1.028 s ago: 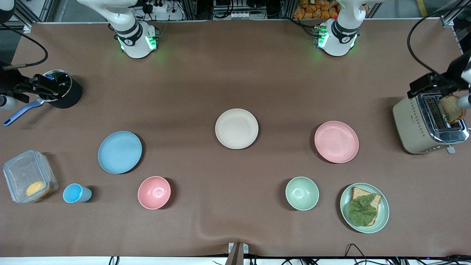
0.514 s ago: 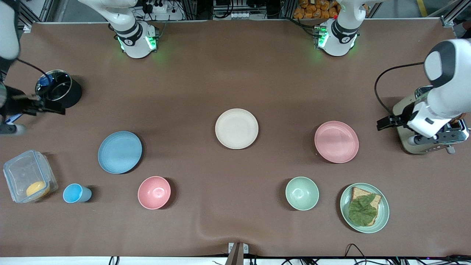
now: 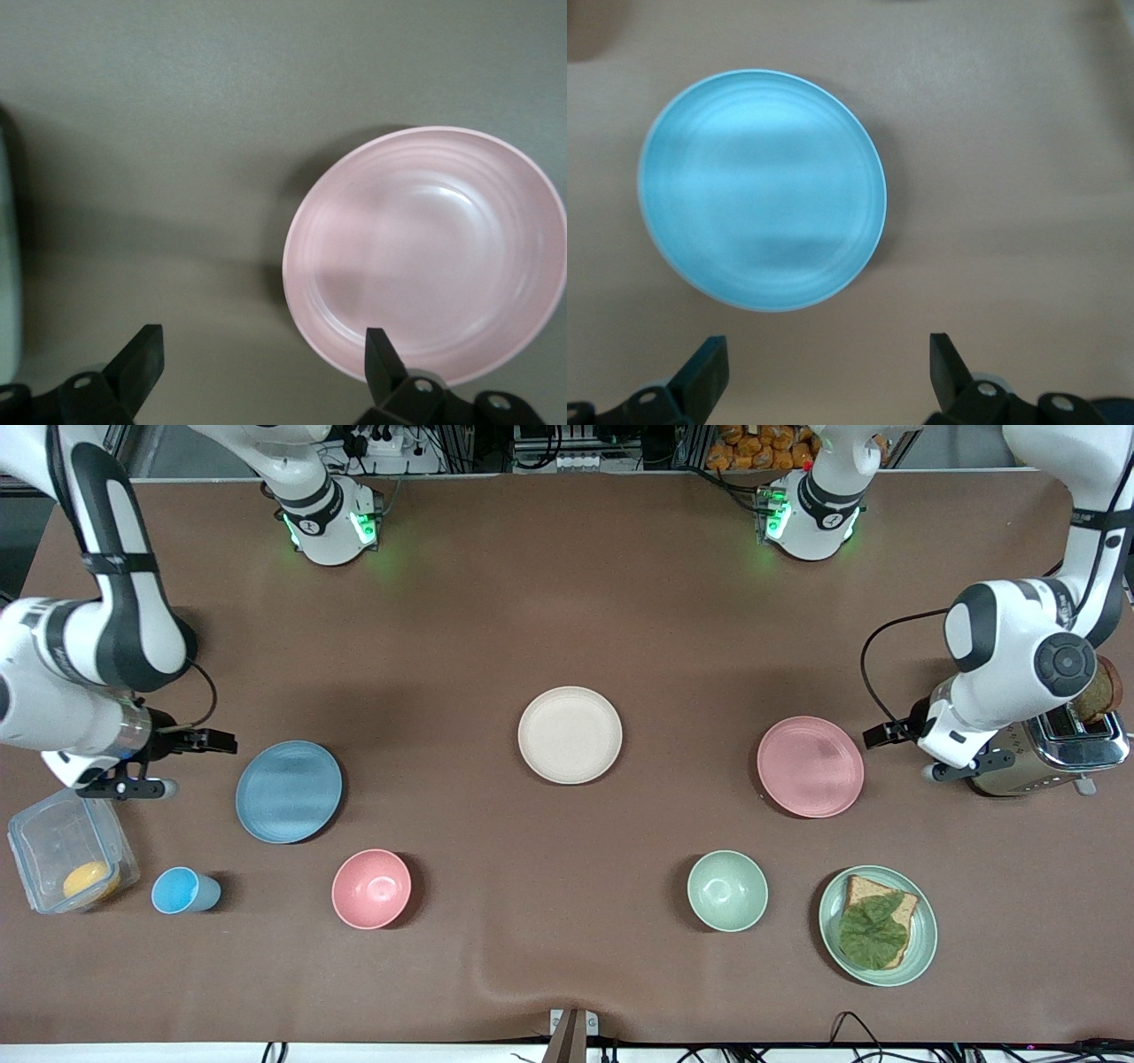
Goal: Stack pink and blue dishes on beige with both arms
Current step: 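Grasp the pink plate with the left gripper while the right gripper grasps the blue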
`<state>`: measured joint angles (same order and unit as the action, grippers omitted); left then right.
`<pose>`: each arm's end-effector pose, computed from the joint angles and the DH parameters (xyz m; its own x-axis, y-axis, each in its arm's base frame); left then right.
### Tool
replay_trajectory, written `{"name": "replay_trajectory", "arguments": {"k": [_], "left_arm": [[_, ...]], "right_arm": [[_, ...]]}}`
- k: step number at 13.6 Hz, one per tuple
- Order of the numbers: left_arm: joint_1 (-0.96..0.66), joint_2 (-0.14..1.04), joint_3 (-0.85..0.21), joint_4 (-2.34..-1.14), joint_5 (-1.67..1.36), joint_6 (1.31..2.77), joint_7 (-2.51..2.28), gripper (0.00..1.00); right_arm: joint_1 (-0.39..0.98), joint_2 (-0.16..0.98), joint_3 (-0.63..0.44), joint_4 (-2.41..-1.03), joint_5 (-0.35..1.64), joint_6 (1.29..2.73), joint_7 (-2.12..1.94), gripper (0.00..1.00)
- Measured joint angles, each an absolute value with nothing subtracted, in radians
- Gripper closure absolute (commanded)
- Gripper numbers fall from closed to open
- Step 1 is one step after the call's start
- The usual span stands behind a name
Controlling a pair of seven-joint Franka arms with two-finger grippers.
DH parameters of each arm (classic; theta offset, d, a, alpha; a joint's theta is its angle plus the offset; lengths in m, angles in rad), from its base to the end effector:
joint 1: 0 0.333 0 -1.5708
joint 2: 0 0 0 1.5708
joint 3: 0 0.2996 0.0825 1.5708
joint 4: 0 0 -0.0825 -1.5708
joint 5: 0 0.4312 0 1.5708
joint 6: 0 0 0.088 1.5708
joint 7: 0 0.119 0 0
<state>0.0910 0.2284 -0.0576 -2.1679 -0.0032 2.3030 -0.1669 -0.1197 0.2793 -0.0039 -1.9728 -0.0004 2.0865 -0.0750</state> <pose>0.5775 0.0186 0.2187 0.9750 0.2012 -0.0941 0.2020 -0.9794 -0.0004 0.6113 -0.0759 0.2589 0.9853 -0.0467 -0.1645 -0.0492 -0.9987 -0.0110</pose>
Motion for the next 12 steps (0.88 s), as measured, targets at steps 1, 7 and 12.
{"name": "replay_trajectory", "arguments": {"k": [1, 7, 12], "left_arm": [[0.091, 0.254, -0.058, -2.168, -0.003, 2.332, -0.174, 0.0], [0.091, 0.382, -0.059, -2.168, -0.003, 2.471, -0.192, 0.01], [0.09, 0.409, -0.06, -2.167, -0.003, 2.497, -0.192, 0.54]], "right_arm": [[-0.12, 0.301, -0.004, -1.996, 0.0, 2.144, -0.043, 0.0], [-0.129, 0.474, -0.005, -2.008, 0.036, 2.346, 0.122, 0.0], [-0.133, 0.544, -0.005, -2.007, 0.078, 2.434, 0.13, 1.0]]}}
